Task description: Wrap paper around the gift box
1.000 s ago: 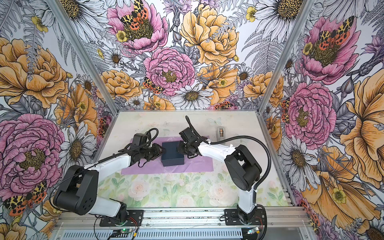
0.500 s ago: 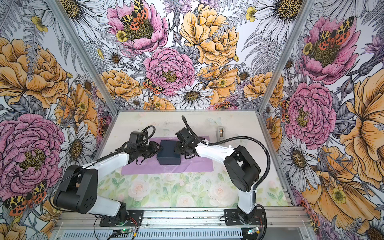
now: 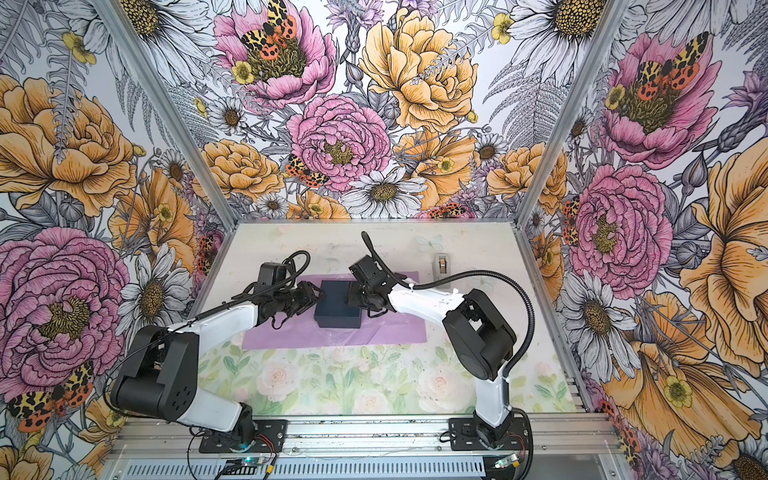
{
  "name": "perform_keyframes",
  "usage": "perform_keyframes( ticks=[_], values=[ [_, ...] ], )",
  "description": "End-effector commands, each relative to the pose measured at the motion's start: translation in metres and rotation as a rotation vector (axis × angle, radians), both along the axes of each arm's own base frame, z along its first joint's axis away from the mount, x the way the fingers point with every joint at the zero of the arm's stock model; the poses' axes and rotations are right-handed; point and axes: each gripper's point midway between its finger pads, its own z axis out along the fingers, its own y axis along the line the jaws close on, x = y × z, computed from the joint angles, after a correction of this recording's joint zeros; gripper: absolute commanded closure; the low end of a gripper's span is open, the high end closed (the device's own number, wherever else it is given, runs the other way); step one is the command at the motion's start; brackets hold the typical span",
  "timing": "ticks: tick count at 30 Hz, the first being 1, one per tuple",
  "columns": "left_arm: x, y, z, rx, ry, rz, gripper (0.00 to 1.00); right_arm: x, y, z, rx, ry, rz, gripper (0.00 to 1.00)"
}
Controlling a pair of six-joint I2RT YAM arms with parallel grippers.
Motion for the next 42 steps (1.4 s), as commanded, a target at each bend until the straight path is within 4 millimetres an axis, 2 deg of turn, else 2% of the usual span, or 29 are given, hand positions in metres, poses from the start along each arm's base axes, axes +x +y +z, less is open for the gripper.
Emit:
perform_keyframes(
  ticks=[1,6,13,35,42],
  values=[
    [0.006,0.006,-0.003,0.024,-0.012,0.017,0.57,0.007,0.011,0.000,0.019,-0.007,0.014,0.42],
    [0.008,0.006,-0.002,0.023,-0.015,0.017,0.60,0.014,0.016,0.006,0.032,-0.032,0.021,0.48],
    [0.010,0.006,0.002,0.018,-0.026,0.025,0.63,0.019,0.023,0.015,0.060,-0.060,0.035,0.52],
    [0.018,0.008,0.015,0.009,-0.061,0.030,0.64,0.026,0.035,0.024,0.090,-0.091,0.059,0.53],
    [0.018,0.013,0.014,0.018,-0.057,0.043,0.64,0.026,0.036,0.021,0.086,-0.085,0.064,0.53]
  ],
)
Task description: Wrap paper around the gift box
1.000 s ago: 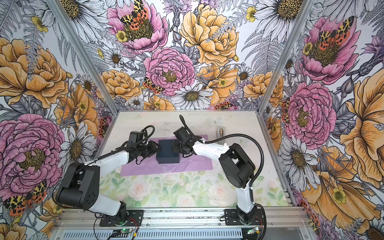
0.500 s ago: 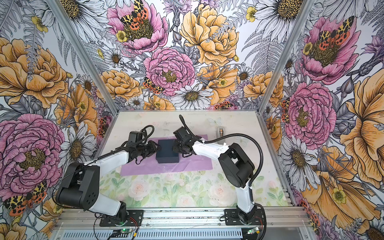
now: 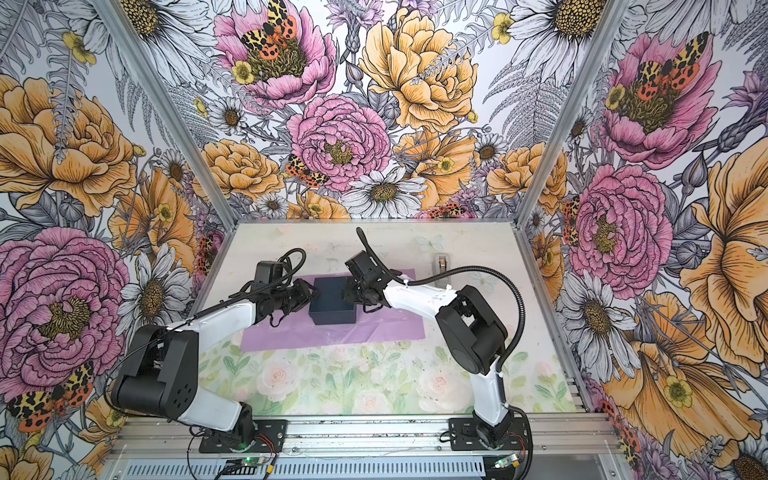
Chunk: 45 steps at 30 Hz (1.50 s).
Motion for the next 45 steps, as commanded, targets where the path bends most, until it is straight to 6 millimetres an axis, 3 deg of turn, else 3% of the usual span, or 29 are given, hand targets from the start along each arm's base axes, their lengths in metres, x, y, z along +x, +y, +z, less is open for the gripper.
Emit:
perform_keyframes(
  ticks=[1,3,6,9,12,16,21,27,30,40,45],
  values=[
    [0.009,0.002,0.011,0.003,-0.039,0.003,0.63,0.010,0.019,0.013,0.057,-0.050,0.033,0.52],
    [0.008,0.004,0.007,0.013,-0.029,0.006,0.61,0.011,0.016,0.012,0.051,-0.051,0.027,0.49],
    [0.006,0.008,0.003,0.026,-0.017,0.014,0.50,0.011,0.010,0.016,0.045,-0.062,0.013,0.39],
    [0.006,0.010,0.010,0.031,-0.030,0.018,0.42,0.010,0.000,0.021,0.034,-0.070,-0.006,0.27],
    [0.007,0.012,0.019,0.036,-0.048,0.019,0.38,0.005,-0.018,0.027,0.027,-0.075,-0.028,0.25],
    [0.004,0.012,0.010,0.033,-0.025,0.012,0.38,-0.004,-0.048,0.025,0.015,-0.054,-0.060,0.24],
    [0.004,0.004,-0.001,0.021,-0.009,-0.009,0.39,-0.019,-0.106,0.009,-0.023,0.005,-0.147,0.23],
    [0.002,-0.006,-0.010,0.042,0.003,-0.034,0.44,-0.047,-0.173,-0.014,-0.059,0.108,-0.274,0.22],
    [-0.001,-0.010,-0.016,0.055,0.015,-0.043,0.47,-0.064,-0.195,-0.024,-0.076,0.154,-0.312,0.21],
    [-0.011,-0.024,-0.030,0.071,0.041,-0.073,0.52,-0.117,-0.241,-0.054,-0.157,0.295,-0.407,0.19],
    [-0.011,-0.035,-0.031,0.065,0.040,-0.087,0.53,-0.125,-0.244,-0.056,-0.138,0.313,-0.421,0.19]
  ],
)
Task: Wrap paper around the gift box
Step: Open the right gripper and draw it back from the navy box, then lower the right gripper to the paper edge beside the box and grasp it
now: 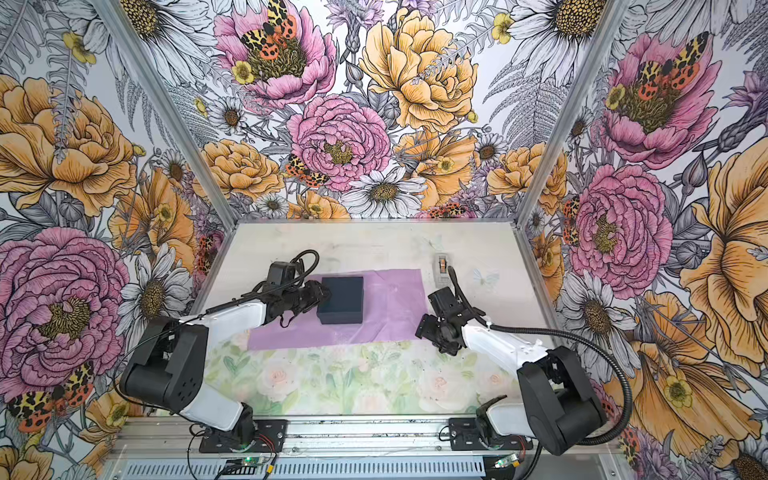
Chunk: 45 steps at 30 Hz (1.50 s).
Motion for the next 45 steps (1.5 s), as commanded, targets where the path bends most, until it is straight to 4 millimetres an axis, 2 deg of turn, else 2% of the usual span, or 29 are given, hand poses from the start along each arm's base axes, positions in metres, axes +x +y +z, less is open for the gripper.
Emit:
perform_keyframes(
  ticks=[1,4,7,13,20,25,30,40,45],
  values=[
    [-0.010,-0.002,-0.021,0.046,0.064,-0.006,0.53,-0.002,0.000,0.004,0.020,0.002,-0.026,0.19],
    [-0.010,-0.009,-0.021,0.044,0.062,-0.018,0.53,0.001,0.001,0.002,0.033,-0.009,-0.038,0.19],
    [-0.010,-0.013,-0.019,0.041,0.059,-0.020,0.53,0.004,0.010,-0.004,0.104,-0.020,-0.063,0.22],
    [-0.008,-0.014,-0.017,0.038,0.054,-0.015,0.53,0.015,0.022,-0.009,0.209,-0.092,-0.110,0.24],
    [-0.006,-0.014,-0.014,0.038,0.047,-0.015,0.53,0.055,0.036,0.004,0.334,-0.313,-0.136,0.26],
    [-0.005,-0.012,-0.014,0.045,0.045,-0.011,0.53,0.080,0.042,0.023,0.331,-0.433,-0.086,0.25],
    [-0.004,-0.009,-0.013,0.047,0.046,-0.005,0.53,0.097,0.035,0.040,0.265,-0.519,-0.039,0.21],
    [-0.004,-0.007,-0.018,0.059,0.053,-0.004,0.53,0.115,0.033,0.042,0.213,-0.561,0.155,0.19],
    [-0.003,-0.006,-0.016,0.062,0.051,0.001,0.53,0.109,0.044,0.046,0.315,-0.532,0.209,0.24]
  ],
)
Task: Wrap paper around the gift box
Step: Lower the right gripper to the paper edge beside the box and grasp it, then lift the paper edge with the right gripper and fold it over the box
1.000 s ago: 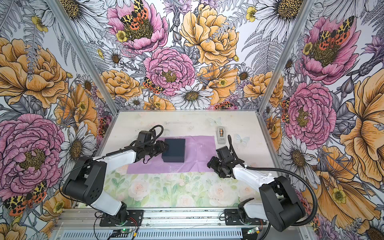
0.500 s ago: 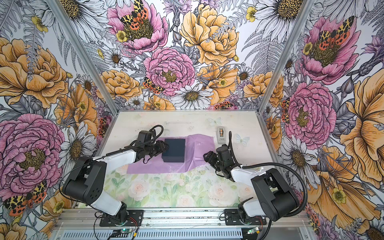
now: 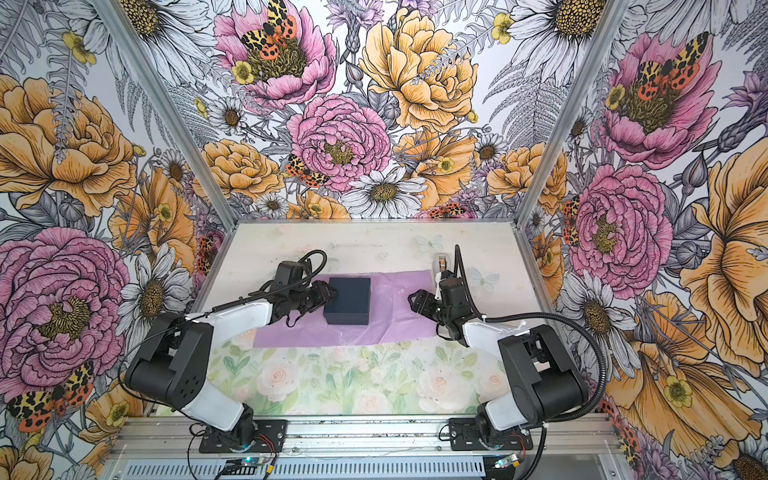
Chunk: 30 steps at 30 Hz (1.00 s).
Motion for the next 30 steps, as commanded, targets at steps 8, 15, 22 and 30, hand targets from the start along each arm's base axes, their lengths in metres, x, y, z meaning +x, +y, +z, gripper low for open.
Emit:
perform_keyframes(
  ticks=[8,15,22,30],
  values=[
    [-0.005,0.010,-0.022,0.062,0.064,0.027,0.54,-0.027,0.001,0.023,0.043,0.030,0.103,0.45],
    [-0.005,0.007,-0.022,0.061,0.064,0.024,0.54,-0.028,-0.007,0.037,0.066,0.013,0.078,0.59],
    [-0.008,-0.002,-0.022,0.051,0.066,0.013,0.54,-0.018,-0.004,0.070,0.079,-0.085,0.079,0.83],
    [-0.010,-0.031,-0.021,0.027,0.056,-0.018,0.55,-0.015,0.025,0.110,0.052,-0.190,0.195,1.00]
  ],
)
